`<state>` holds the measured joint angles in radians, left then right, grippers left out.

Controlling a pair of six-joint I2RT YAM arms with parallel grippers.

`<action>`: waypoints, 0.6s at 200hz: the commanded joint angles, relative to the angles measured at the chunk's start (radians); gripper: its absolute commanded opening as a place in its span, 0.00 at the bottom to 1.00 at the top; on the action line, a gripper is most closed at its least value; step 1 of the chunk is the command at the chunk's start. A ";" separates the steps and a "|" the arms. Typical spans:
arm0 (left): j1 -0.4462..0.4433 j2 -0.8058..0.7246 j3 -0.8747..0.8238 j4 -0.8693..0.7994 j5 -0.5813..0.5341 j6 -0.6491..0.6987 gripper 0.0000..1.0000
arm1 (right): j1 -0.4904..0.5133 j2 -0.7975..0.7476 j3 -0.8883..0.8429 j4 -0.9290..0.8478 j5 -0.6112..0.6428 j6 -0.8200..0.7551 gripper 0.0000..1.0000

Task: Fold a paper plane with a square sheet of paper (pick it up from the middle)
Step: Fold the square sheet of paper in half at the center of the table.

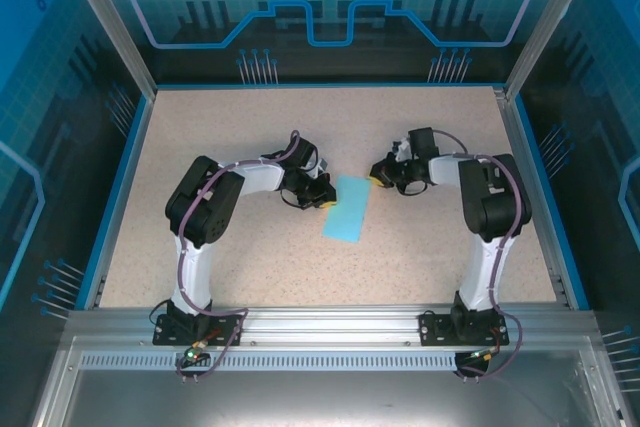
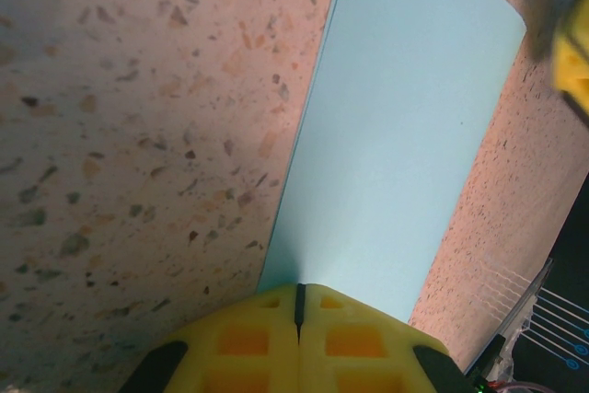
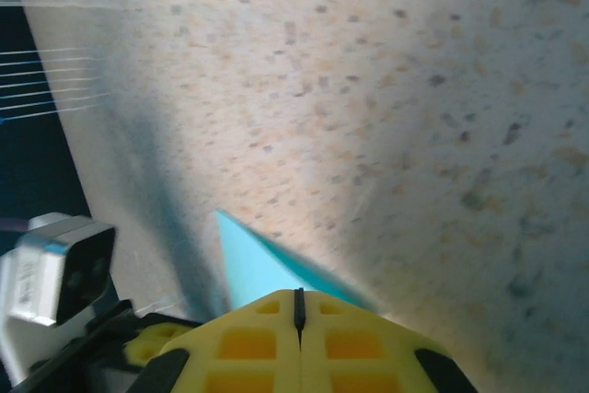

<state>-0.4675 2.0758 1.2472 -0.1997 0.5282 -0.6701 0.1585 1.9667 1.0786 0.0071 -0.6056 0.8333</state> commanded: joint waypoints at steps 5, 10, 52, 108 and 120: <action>-0.008 0.056 -0.057 -0.126 -0.097 0.021 0.00 | -0.016 -0.109 -0.033 -0.023 -0.005 0.006 0.05; -0.007 0.055 -0.057 -0.126 -0.097 0.020 0.00 | -0.014 -0.119 -0.043 -0.019 -0.009 0.008 0.05; -0.008 0.050 -0.055 -0.127 -0.096 0.020 0.00 | 0.063 -0.200 -0.153 0.005 0.018 0.036 0.06; -0.008 0.044 -0.048 -0.133 -0.103 0.018 0.00 | 0.260 -0.325 -0.413 0.129 0.124 0.150 0.07; -0.007 0.047 -0.045 -0.136 -0.102 0.019 0.00 | 0.292 -0.315 -0.448 0.171 0.127 0.173 0.07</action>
<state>-0.4675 2.0747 1.2465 -0.1982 0.5278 -0.6701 0.3981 1.6588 0.6807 0.0902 -0.5148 0.9401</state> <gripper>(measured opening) 0.048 0.076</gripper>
